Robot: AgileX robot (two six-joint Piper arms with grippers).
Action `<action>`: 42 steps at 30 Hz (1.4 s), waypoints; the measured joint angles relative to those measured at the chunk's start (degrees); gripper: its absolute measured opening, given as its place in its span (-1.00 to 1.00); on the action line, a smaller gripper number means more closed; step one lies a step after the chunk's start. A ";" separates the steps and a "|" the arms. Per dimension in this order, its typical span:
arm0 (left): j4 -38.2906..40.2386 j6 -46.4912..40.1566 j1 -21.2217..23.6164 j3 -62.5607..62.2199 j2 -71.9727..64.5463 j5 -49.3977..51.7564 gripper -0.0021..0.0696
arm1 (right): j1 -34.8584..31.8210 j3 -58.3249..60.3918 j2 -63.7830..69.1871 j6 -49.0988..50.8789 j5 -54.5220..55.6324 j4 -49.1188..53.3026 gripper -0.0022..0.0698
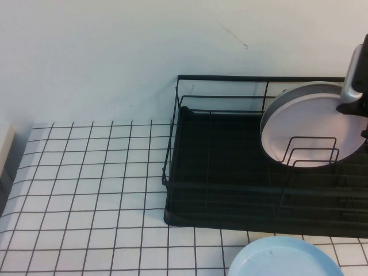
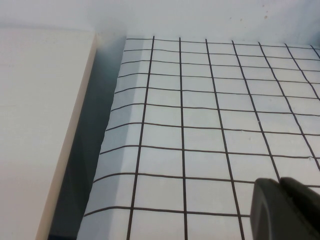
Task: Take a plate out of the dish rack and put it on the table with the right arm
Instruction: Grasp the plate from the shelf, then place the plate from the table
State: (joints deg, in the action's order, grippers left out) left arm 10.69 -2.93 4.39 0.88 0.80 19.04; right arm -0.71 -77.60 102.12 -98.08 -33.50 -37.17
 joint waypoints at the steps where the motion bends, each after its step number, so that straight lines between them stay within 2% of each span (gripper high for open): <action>1: 0.00 0.00 0.00 0.00 0.00 0.00 -0.95 | 0.00 0.00 0.00 0.00 0.23 0.00 -0.61; 2: 0.00 0.00 0.00 0.00 0.00 0.00 -0.95 | 0.00 0.00 0.00 0.00 0.78 0.00 -0.70; 9: 0.00 0.00 0.00 0.00 0.00 0.00 -0.95 | 0.00 0.00 -2.02 1.20 1.28 0.13 -0.71; 16: 0.00 0.00 0.00 0.00 0.00 0.00 -0.95 | 0.00 -0.12 -16.11 9.43 -3.17 1.25 -0.71; 19: 0.00 0.00 0.00 0.00 0.00 0.00 -0.95 | 0.00 -1.23 -22.68 20.76 -10.31 4.91 -0.71; 23: 0.00 0.00 0.00 0.00 0.00 0.00 -0.95 | -1.41 -1.94 -31.27 44.43 -27.93 7.59 -0.71; 26: 0.00 0.00 0.00 0.00 0.00 0.00 -0.95 | -2.32 3.62 -36.11 52.54 -35.43 6.01 -0.71; 31: 0.00 0.00 0.00 0.00 0.00 0.00 -0.95 | -2.40 22.40 -40.00 52.22 -36.46 -3.44 -0.71; 35: 0.00 0.00 0.00 0.00 0.00 0.00 -0.95 | -2.40 36.63 -39.25 49.84 -30.81 -6.01 -0.71; 38: 0.00 0.00 0.00 0.00 0.00 0.00 -0.95 | -2.40 42.98 -37.17 45.86 -26.30 -7.43 -0.71; 42: 0.00 0.00 0.00 0.00 0.00 0.00 -0.95 | -2.40 44.99 -34.32 40.46 -22.80 -9.62 -0.71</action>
State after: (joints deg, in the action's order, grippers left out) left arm 10.69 -2.93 4.39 0.88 0.80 19.04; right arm -3.11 -32.62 67.80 -57.62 -56.30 -46.79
